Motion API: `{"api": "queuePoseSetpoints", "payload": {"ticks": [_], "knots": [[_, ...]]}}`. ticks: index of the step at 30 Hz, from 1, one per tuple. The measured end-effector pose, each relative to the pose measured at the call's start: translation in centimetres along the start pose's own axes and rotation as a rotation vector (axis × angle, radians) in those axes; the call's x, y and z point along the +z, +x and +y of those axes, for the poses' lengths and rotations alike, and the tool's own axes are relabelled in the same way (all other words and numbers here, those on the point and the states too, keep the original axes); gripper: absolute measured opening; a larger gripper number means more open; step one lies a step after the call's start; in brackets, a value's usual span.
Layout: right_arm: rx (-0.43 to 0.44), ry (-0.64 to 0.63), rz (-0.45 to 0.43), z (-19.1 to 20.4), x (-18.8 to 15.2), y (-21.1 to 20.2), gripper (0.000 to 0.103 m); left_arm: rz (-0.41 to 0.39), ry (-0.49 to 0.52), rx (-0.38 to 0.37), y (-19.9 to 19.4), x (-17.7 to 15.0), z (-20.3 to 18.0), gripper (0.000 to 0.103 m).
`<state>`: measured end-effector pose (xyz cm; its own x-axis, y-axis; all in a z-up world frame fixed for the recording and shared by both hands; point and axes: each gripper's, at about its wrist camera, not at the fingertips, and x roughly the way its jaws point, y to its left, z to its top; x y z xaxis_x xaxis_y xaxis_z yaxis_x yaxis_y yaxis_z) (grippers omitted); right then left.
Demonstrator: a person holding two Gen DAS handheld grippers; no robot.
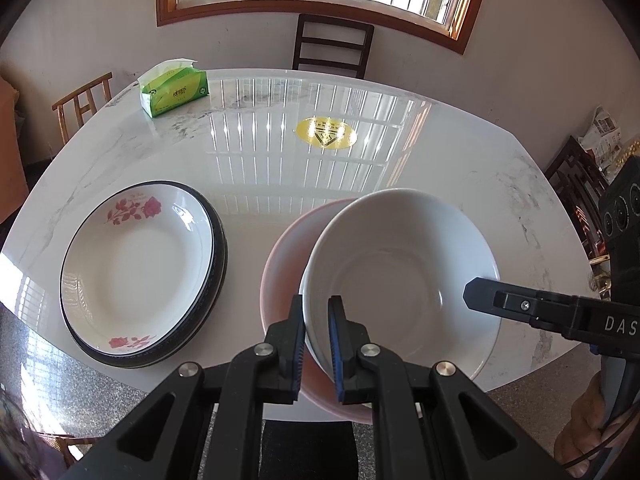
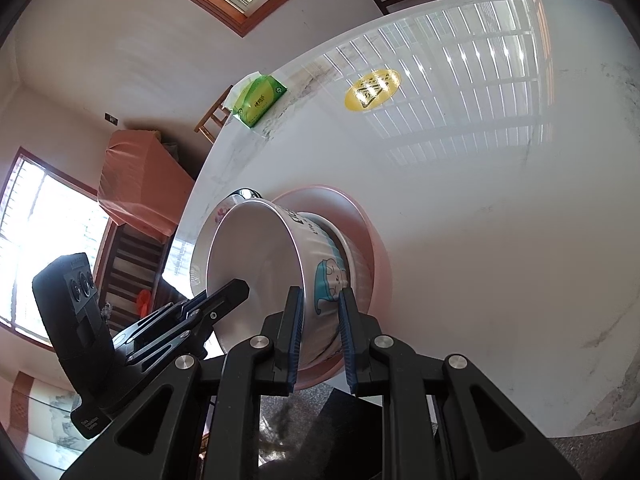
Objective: Organize plates and bowls
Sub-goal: 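Lower the 'Dog' bowl into the white bowl and open both tools, then move both open tools to the rim of the pink bowl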
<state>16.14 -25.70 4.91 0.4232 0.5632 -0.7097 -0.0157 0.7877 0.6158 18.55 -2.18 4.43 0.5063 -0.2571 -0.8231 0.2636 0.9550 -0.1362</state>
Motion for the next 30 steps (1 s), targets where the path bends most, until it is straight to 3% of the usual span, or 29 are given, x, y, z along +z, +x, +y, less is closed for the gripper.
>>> {"api": "queuePoseSetpoints", "payload": {"ticks": [16, 20, 26, 30], "knots": [[-0.010, -0.055, -0.045, 0.2, -0.5, -0.1, 0.020, -0.073, 0.069, 0.088, 0.0, -0.9, -1.0, 0.016], [0.003, -0.093, -0.147, 0.7, -1.5, -1.7, 0.021, -0.148, 0.090, 0.140, -0.7, -1.5, -1.2, 0.033], [-0.077, -0.217, -0.312, 2.3, -4.0, -4.3, 0.039, -0.252, 0.091, 0.179, -2.3, -2.6, -1.4, 0.038], [-0.137, -0.282, -0.422, 2.9, -6.0, -5.4, 0.043, -0.290, 0.078, 0.195, -2.8, -3.5, -1.3, 0.043]]}}
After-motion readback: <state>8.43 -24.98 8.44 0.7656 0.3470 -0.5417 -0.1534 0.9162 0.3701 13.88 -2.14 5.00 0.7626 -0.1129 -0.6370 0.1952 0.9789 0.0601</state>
